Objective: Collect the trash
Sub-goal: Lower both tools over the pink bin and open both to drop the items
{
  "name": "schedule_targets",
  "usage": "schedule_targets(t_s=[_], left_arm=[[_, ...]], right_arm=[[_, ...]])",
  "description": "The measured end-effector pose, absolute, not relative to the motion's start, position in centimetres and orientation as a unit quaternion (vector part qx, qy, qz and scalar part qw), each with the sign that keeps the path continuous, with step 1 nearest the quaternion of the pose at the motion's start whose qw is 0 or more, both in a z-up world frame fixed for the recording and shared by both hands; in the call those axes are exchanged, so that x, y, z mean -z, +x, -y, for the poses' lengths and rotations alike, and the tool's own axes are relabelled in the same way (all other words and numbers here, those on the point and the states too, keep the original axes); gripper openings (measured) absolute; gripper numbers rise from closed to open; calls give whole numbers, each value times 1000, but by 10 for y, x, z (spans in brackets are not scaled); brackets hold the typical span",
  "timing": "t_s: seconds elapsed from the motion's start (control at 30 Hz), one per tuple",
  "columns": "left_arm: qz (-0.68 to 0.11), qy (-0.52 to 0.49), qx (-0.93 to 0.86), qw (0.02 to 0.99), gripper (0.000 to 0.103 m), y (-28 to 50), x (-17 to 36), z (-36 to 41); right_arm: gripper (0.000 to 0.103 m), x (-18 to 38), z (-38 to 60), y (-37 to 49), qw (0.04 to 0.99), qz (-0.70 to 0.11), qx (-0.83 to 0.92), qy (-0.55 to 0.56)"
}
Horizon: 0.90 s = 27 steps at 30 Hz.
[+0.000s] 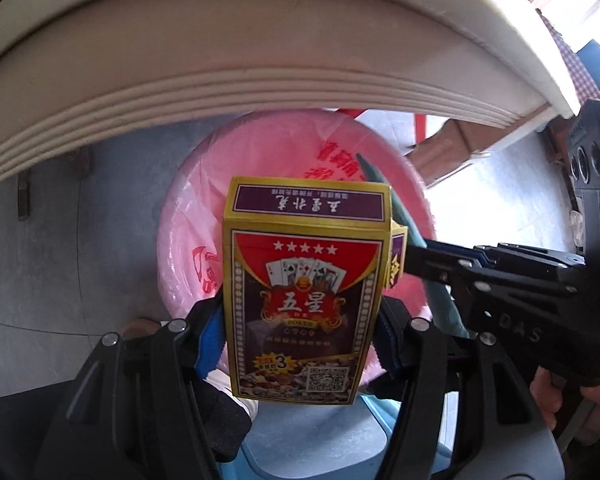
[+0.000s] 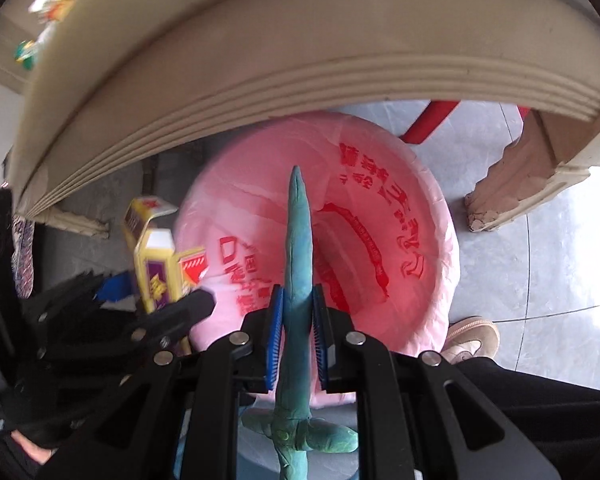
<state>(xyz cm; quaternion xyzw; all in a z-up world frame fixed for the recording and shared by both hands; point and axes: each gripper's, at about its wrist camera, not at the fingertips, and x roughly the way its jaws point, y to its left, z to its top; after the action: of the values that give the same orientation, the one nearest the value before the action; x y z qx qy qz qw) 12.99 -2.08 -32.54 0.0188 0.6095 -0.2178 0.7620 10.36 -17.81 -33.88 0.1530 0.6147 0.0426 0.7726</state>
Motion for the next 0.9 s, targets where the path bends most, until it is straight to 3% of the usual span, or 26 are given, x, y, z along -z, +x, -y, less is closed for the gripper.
schedule_targets(t_s=[0.33,0.9], left_arm=[[-639,-4,189,746,59,142,352,33],[-666,-15,168,727,61,148,365,32]], right_arm=[[15,381,184,119,767,-620,-15,163],[16,396,189,135,775,-617,6,138]])
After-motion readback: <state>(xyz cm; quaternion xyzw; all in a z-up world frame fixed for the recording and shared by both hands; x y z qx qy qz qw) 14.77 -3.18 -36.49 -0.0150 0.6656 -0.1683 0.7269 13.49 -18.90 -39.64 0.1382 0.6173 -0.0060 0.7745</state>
